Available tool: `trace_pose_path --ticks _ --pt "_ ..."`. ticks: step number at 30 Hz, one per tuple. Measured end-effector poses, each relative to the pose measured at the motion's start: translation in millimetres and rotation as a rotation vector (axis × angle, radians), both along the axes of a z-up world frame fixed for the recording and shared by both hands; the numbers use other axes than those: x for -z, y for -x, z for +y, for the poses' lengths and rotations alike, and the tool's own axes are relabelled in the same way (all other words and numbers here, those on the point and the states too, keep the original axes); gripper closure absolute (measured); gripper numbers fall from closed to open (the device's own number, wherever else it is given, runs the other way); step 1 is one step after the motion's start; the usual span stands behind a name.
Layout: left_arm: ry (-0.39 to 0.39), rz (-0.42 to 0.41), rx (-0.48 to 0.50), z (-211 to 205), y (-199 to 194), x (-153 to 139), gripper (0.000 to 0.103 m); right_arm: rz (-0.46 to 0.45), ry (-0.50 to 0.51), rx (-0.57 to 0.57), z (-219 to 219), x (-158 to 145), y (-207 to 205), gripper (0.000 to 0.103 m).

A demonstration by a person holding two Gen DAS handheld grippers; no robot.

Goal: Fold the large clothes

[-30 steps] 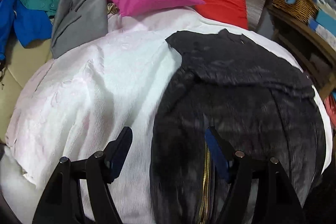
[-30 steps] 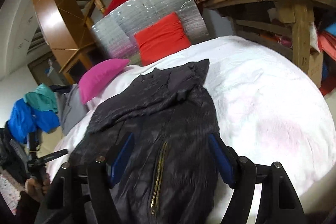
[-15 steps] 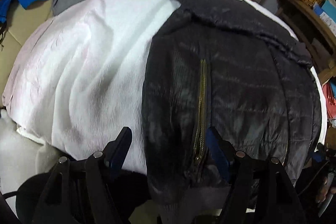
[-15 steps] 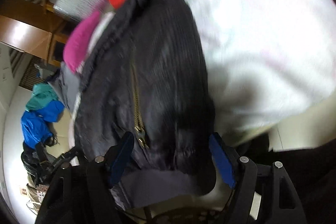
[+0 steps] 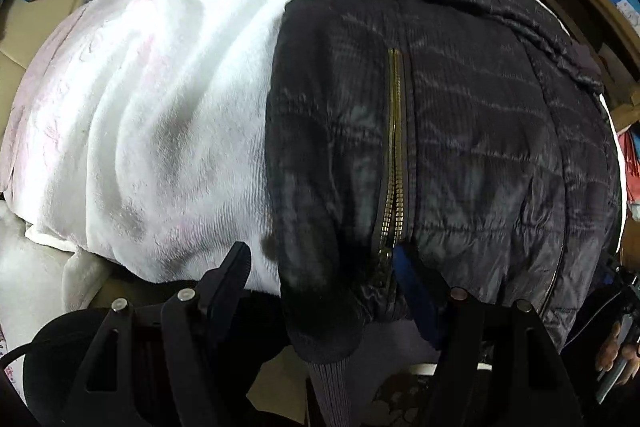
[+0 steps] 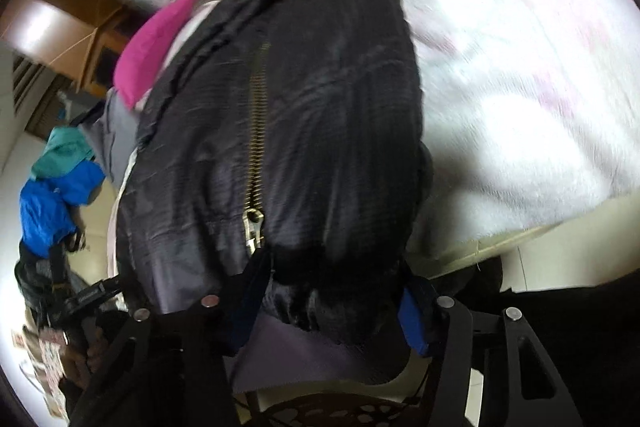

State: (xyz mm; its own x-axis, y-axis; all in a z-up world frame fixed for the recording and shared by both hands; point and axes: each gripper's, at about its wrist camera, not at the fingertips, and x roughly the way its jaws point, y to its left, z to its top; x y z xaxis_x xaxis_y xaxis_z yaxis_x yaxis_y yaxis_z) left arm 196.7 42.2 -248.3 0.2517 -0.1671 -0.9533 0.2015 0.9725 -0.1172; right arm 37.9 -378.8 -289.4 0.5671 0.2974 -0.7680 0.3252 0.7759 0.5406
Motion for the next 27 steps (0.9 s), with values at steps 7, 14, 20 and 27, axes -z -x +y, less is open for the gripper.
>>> trace_pose_path --ticks 7,14,20,27 --pt "0.027 0.038 0.030 -1.4 9.9 18.9 0.031 0.103 -0.062 0.071 -11.4 23.3 -8.1 0.032" --pt "0.138 0.012 0.047 0.5 15.1 10.7 0.074 -0.011 -0.084 -0.018 -4.3 0.6 -5.8 0.062" --pt "0.163 0.001 0.070 2.2 13.4 11.6 0.073 -0.018 -0.089 -0.033 -6.9 2.2 -4.2 0.051" --pt "0.187 0.036 0.130 0.9 8.2 18.0 0.042 0.083 0.017 -0.177 28.8 17.9 -12.5 0.024"
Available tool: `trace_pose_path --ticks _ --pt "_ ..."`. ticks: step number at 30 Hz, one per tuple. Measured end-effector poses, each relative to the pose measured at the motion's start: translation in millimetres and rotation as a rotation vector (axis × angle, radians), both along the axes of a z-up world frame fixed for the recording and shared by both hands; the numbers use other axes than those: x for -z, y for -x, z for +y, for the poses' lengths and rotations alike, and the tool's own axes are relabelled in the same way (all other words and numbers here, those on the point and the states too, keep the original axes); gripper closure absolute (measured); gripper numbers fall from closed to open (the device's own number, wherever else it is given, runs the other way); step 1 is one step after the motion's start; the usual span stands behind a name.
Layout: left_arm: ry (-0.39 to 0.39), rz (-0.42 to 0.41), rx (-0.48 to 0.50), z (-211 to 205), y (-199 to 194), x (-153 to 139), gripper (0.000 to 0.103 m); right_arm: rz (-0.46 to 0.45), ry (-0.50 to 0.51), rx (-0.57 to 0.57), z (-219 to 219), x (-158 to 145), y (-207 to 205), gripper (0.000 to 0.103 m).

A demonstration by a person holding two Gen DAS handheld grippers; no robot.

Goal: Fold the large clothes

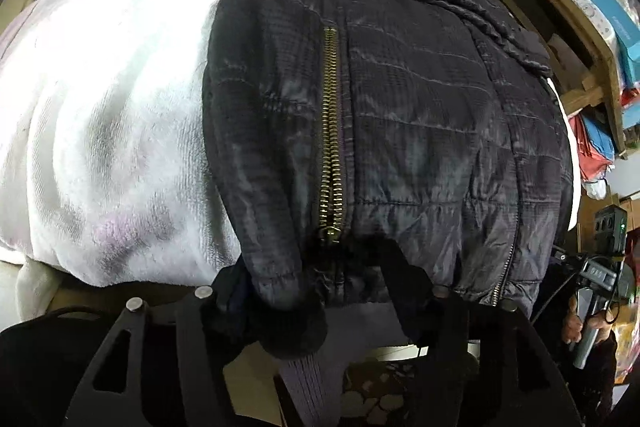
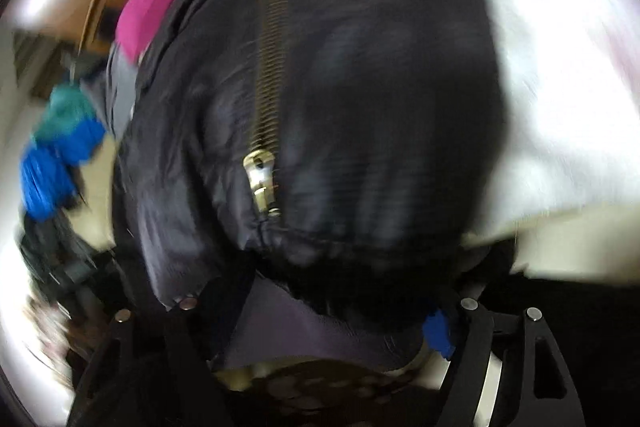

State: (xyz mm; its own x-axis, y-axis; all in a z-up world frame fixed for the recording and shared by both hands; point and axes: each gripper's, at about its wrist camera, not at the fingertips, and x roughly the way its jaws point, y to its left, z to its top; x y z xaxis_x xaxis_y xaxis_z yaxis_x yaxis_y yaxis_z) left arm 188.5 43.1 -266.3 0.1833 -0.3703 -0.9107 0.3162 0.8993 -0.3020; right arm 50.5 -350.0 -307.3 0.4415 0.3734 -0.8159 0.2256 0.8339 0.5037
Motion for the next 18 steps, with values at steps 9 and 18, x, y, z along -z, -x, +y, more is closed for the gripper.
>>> trace_pose_path --ticks 9,18 --pt "0.060 -0.011 0.007 20.1 4.7 -14.1 0.073 -0.210 -0.018 -0.072 7.5 -48.2 20.2 0.071" --pt "-0.010 0.054 0.083 15.5 12.8 2.3 0.038 -0.083 -0.039 -0.058 16.4 -11.3 -6.5 0.036"
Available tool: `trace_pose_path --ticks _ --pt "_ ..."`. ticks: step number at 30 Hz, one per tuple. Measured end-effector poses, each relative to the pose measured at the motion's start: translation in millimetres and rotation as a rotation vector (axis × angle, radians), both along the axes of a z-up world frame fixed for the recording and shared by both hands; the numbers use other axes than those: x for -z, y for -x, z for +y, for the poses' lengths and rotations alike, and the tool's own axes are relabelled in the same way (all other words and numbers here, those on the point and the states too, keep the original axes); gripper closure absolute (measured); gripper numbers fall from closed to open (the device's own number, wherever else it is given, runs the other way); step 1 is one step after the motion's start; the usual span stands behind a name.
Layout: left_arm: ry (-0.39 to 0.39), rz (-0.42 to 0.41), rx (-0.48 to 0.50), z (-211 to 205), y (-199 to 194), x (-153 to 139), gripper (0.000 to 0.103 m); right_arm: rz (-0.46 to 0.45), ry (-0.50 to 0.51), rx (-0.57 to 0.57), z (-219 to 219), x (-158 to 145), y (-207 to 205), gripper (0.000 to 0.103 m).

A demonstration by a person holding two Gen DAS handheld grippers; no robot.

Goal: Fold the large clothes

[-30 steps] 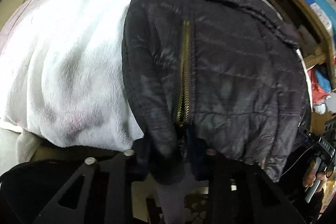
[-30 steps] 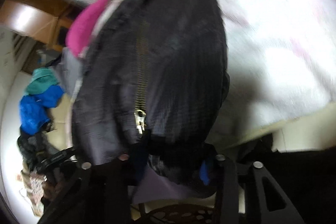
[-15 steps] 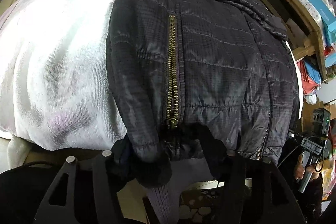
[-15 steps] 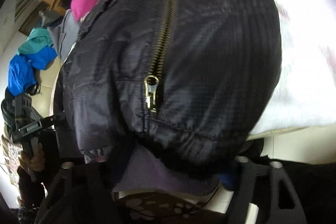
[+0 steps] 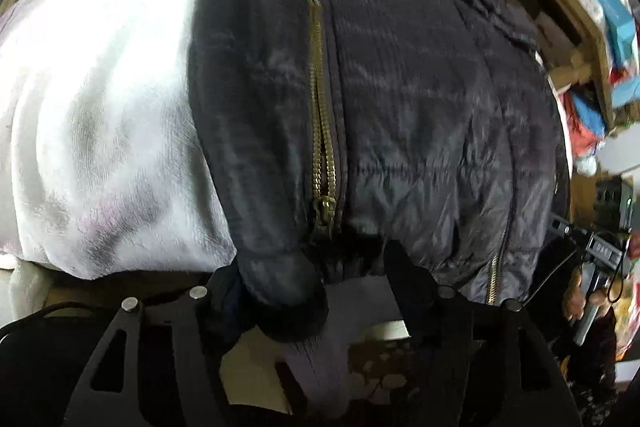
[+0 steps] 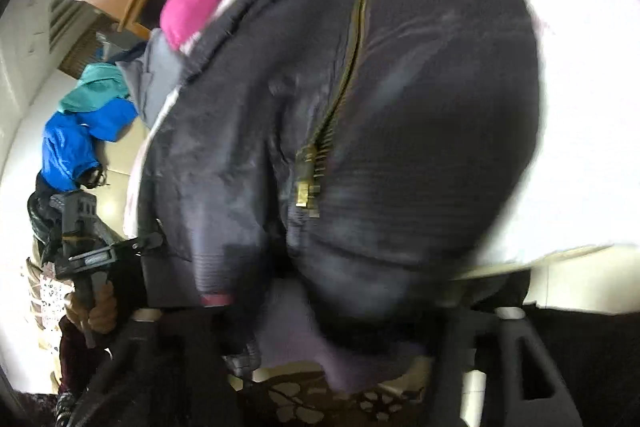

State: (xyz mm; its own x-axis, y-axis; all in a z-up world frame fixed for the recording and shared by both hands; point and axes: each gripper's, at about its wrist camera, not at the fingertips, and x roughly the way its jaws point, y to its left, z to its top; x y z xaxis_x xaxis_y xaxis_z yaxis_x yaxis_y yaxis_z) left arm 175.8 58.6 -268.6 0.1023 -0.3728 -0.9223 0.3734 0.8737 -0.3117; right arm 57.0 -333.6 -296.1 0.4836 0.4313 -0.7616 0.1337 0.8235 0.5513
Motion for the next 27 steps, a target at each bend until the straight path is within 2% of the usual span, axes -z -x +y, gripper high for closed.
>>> trace_pose_path --ticks 2,3,4,5,7,10,15,17,21,24,27 --pt "0.008 -0.006 0.000 1.9 1.4 -1.5 0.043 -0.027 0.071 -0.046 12.0 -4.1 -3.8 0.047" --pt "0.023 -0.012 -0.004 4.3 1.5 -4.7 0.050 -0.048 0.094 -0.067 15.5 -8.7 -3.4 0.068" --pt "0.025 -0.019 -0.006 4.8 1.0 -7.0 0.067 -0.066 0.107 -0.080 17.3 -14.0 -2.7 0.071" --pt "0.019 -0.026 -0.009 6.3 0.1 -9.9 0.077 -0.088 0.095 -0.085 18.0 -21.0 -4.0 0.071" --pt "0.054 -0.017 -0.027 7.2 -5.7 -16.6 0.083 -0.147 0.076 -0.079 16.6 -40.7 1.2 0.073" --pt "0.152 -0.024 -0.055 14.3 -12.4 -37.0 0.085 -0.228 0.075 -0.076 17.1 -68.2 8.5 0.074" --pt "0.319 -0.136 -0.069 23.2 -37.5 -109.2 0.086 -0.422 0.035 -0.019 7.9 -125.3 -1.3 0.075" --pt "0.349 -0.175 -0.071 22.4 -52.1 -133.5 0.086 -0.500 0.020 0.023 -4.0 -150.3 -10.7 0.075" --pt "0.403 -0.234 -0.082 17.4 -100.4 -174.4 0.087 -0.600 -0.008 0.116 -26.8 -184.3 -42.6 0.075" --pt "0.428 -0.255 -0.114 3.6 -140.4 -189.1 0.087 -0.641 -0.024 0.200 -56.0 -202.9 -80.0 0.075" --pt "0.452 -0.283 -0.164 -3.2 -185.9 -201.8 0.087 -0.658 -0.033 0.265 -81.4 -209.2 -115.8 0.076"
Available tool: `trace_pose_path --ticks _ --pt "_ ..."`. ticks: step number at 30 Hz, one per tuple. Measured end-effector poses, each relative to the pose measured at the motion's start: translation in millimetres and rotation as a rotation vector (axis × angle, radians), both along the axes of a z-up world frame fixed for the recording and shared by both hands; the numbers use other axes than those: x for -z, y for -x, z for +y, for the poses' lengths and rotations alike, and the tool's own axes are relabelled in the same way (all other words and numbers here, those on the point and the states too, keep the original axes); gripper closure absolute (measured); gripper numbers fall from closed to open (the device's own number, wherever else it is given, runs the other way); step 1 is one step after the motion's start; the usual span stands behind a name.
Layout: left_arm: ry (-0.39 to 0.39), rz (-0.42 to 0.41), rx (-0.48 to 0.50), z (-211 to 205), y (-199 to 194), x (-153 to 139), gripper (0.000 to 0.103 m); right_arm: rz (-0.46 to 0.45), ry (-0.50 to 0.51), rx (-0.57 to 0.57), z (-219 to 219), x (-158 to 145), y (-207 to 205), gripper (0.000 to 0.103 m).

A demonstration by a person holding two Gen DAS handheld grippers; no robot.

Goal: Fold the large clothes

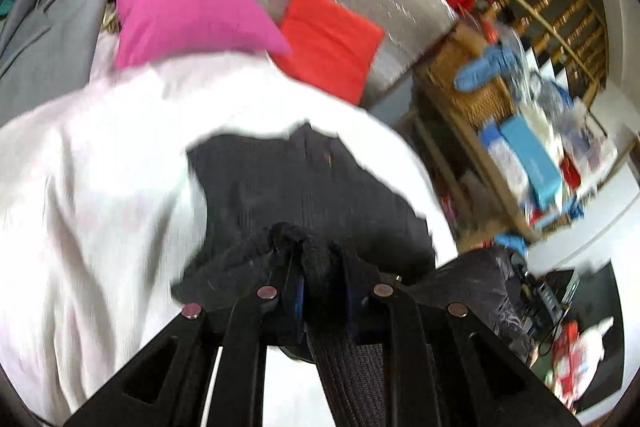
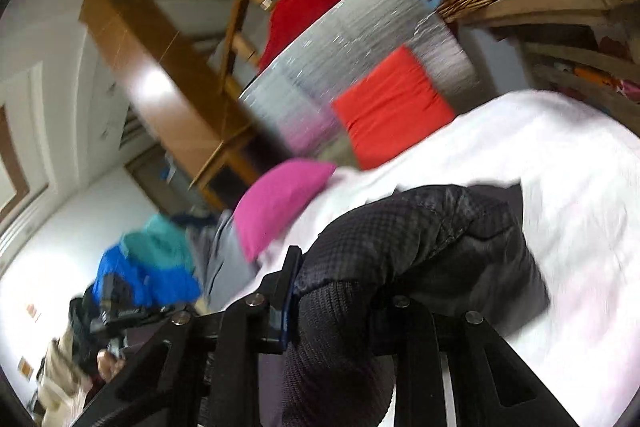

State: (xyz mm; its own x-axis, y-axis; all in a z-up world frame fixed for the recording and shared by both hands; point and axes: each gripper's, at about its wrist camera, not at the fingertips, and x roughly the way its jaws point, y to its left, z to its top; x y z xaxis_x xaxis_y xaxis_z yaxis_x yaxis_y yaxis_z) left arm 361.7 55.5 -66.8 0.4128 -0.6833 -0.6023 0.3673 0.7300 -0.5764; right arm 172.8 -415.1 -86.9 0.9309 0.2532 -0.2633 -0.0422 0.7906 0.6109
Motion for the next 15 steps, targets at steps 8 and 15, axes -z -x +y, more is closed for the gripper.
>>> trace_pose_path --ticks 8,15 --pt "-0.021 0.038 -0.117 -26.0 -121.8 22.8 0.088 0.069 -0.061 0.111 -62.9 19.0 -128.9 0.076" --pt "-0.067 0.153 -0.181 -50.9 -206.3 93.1 0.089 0.199 -0.067 0.157 -92.3 75.9 -228.6 0.077"
